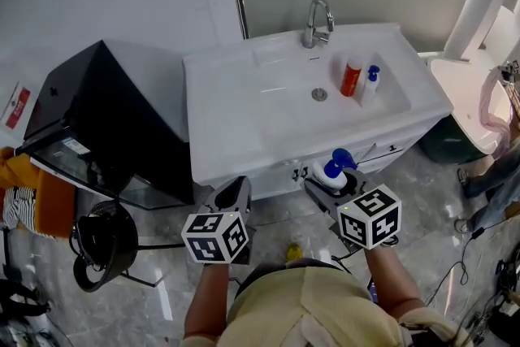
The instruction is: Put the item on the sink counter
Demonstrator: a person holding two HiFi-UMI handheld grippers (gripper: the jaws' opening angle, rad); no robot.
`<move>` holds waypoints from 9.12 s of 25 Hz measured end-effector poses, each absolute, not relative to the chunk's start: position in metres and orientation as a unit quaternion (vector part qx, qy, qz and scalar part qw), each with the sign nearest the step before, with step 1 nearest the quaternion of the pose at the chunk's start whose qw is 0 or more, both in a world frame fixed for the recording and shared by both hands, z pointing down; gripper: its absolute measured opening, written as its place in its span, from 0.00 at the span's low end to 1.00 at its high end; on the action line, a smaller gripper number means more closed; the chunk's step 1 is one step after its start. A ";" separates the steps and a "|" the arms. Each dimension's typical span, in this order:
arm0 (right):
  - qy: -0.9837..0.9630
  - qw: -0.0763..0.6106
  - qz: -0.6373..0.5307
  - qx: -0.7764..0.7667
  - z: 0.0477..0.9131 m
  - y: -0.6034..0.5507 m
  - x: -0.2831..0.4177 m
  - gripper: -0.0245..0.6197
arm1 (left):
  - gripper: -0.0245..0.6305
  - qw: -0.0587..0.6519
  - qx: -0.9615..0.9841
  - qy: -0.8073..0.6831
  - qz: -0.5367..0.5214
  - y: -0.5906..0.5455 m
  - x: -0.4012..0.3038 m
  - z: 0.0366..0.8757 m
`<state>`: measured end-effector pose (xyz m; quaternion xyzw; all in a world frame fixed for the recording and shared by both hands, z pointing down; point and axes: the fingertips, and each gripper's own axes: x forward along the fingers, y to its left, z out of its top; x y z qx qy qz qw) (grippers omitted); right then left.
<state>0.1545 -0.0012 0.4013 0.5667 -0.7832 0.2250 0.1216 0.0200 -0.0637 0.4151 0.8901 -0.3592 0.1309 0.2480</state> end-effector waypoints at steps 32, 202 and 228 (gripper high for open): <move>-0.783 0.141 0.234 0.558 0.413 -0.144 0.150 0.37 | 0.11 0.262 0.886 -0.354 0.145 -0.204 0.016 0.423; -0.836 0.199 0.099 0.503 0.461 -0.423 0.091 0.38 | 0.11 0.237 0.852 -0.450 0.122 -0.366 0.001 0.450; -0.840 0.146 0.176 0.491 0.431 -0.342 0.114 0.26 | 0.11 0.247 0.862 -0.433 0.088 -0.340 0.009 0.427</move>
